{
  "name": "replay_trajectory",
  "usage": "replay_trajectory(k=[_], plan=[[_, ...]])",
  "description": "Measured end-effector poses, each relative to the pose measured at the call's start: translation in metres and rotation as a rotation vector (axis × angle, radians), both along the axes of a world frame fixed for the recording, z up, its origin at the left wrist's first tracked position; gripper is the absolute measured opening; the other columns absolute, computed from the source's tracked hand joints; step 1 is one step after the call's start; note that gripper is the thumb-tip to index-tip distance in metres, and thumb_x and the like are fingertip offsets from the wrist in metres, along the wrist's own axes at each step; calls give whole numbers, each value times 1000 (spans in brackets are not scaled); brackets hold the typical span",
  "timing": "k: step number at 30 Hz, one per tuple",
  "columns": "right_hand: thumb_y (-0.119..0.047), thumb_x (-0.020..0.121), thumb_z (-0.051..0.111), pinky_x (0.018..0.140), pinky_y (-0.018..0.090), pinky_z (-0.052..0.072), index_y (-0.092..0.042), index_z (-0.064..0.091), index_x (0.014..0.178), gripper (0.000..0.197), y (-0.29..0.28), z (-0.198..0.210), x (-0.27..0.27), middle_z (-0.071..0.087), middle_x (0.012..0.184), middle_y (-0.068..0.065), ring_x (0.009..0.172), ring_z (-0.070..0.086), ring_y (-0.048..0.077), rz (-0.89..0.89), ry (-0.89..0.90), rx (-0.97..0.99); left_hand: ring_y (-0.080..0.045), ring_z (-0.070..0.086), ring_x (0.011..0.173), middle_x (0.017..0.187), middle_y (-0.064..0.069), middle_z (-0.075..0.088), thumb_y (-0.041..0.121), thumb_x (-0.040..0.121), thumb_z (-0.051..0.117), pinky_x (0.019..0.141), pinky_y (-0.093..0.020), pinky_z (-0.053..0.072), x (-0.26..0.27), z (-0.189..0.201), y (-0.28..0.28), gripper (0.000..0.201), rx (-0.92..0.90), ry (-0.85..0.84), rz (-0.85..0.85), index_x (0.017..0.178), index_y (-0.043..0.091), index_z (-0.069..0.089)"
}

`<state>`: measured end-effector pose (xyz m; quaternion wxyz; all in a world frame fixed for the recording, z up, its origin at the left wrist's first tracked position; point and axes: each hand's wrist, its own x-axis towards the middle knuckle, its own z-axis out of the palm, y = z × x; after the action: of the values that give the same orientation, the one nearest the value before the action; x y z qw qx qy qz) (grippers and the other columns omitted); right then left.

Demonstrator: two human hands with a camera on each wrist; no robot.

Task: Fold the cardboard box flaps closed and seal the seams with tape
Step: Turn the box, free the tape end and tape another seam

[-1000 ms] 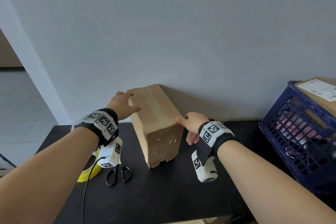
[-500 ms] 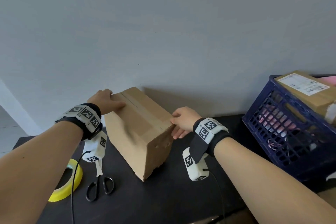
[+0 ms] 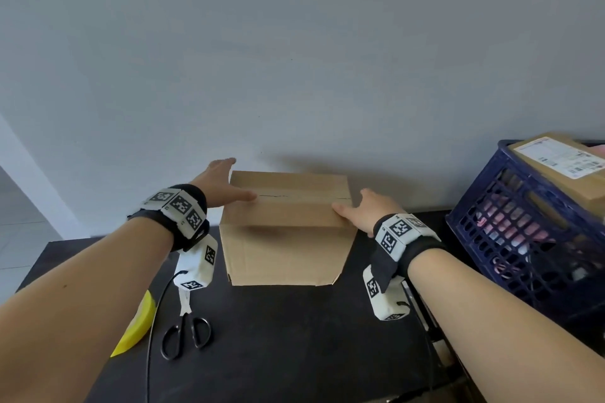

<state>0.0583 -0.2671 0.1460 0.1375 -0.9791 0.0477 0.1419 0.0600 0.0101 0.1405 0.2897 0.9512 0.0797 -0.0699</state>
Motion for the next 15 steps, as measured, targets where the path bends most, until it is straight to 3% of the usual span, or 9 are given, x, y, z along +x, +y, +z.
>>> replay_trajectory(k=[1, 3, 7, 9, 11, 14, 15], plan=[[-71, 82, 41, 90, 36, 52, -12, 41, 137, 80, -2, 0, -2, 65, 119, 9, 102, 66, 29, -7, 14, -26, -21, 20, 144, 157, -5, 15, 42, 79, 70, 115, -37, 22, 1, 1, -4, 94, 19, -1, -40, 150, 13, 16], [-68, 85, 38, 85, 38, 55, -8, 49, 127, 74, -3, -2, -5, 74, 92, 11, 87, 70, 28, -15, 60, 10, -21, 22, 143, 156, -5, 19, 43, 80, 68, 114, -36, 23, 4, 1, -10, 90, 50, 17, -90, 149, 12, 19], [-44, 91, 46, 83, 45, 57, -7, 32, 136, 60, 2, -6, -8, 75, 76, 16, 77, 73, 30, -91, 103, 254, -25, 49, 116, 129, -7, 45, 51, 76, 69, 94, -32, 40, 6, -1, -14, 73, 83, 28, -54, 132, 11, 45], [-34, 90, 50, 81, 43, 58, -12, 25, 143, 62, 3, -4, -8, 75, 82, 14, 76, 73, 28, -104, 27, 288, -21, 55, 97, 111, -4, 53, 62, 72, 65, 83, -32, 45, 1, 2, -8, 67, 178, 62, -42, 115, 12, 54], [-26, 90, 53, 78, 41, 59, -18, 17, 148, 69, 4, 1, -9, 69, 103, 13, 77, 72, 27, -115, -19, 353, -21, 61, 85, 99, -5, 63, 68, 74, 58, 78, -32, 49, -5, 5, -2, 64, 210, 163, -61, 101, 9, 58], [-19, 88, 58, 82, 42, 58, -21, 8, 151, 80, 12, 4, -10, 54, 125, 10, 79, 65, 25, -107, -29, 433, -20, 73, 76, 94, -10, 72, 71, 74, 56, 85, -35, 56, -19, 2, 2, 68, 50, 371, -88, 103, 10, 63], [-20, 87, 60, 86, 42, 56, -22, 5, 152, 85, 18, 4, -11, 51, 130, 9, 87, 63, 25, -90, -31, 439, -19, 74, 75, 92, -10, 74, 71, 74, 55, 86, -35, 56, -26, 1, 0, 68, 13, 411, -99, 103, 11, 64]])
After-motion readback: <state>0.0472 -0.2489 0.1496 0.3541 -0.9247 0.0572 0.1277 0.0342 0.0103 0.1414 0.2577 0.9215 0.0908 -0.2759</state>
